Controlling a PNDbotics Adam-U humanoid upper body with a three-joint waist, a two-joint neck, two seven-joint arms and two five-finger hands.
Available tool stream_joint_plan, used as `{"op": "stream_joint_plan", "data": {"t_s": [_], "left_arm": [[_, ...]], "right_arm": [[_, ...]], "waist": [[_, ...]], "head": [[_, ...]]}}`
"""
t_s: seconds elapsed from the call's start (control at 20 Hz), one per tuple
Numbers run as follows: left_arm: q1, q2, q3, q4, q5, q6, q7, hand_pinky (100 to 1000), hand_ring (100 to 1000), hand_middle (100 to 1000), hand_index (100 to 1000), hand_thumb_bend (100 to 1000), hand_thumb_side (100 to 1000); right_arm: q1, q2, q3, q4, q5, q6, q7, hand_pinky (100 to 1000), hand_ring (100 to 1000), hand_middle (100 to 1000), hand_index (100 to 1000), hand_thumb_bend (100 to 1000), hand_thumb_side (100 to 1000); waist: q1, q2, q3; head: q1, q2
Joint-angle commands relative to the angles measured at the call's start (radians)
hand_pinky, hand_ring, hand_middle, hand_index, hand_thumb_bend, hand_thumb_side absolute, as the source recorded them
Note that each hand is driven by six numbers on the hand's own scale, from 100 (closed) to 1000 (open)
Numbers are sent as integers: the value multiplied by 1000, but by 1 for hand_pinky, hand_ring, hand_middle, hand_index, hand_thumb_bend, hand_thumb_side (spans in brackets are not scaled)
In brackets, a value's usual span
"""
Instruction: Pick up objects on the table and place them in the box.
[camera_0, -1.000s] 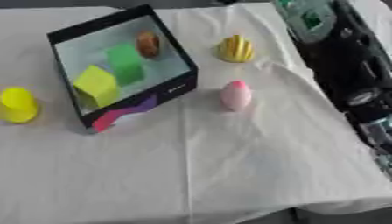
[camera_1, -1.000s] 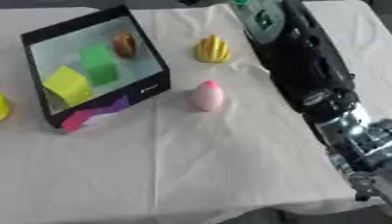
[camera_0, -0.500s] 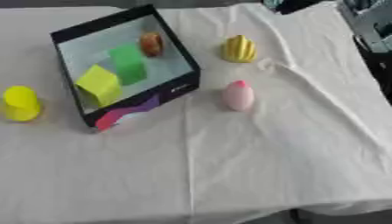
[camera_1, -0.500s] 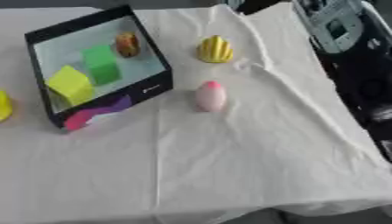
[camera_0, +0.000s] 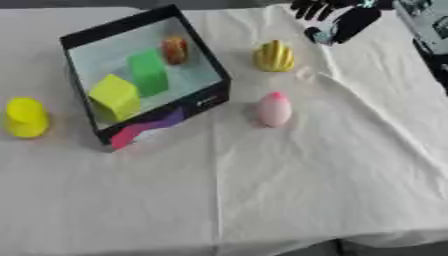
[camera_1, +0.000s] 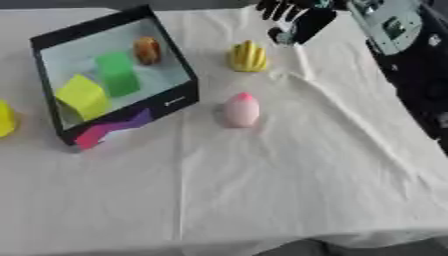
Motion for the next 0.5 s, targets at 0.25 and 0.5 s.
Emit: {"op": "stream_joint_plan", "data": {"t_s": [0.25, 0.5], "left_arm": [[-12, 21, 0, -6, -4, 1, -11, 760, 774, 722, 734, 102, 637], [-12, 17, -2, -5, -4, 3, -15, 760, 775, 720, 734, 100, 641]], "right_arm": [[-67, 37, -15, 123, 101, -32, -8, 866, 886, 837, 935, 216, 159], [-85, 71, -15, 179, 194, -47, -43, 871, 886, 831, 943, 310, 200]], "waist": [[-4, -30, 8], [-5, -25, 14]], "head": [[-10, 5], [-15, 3]]}}
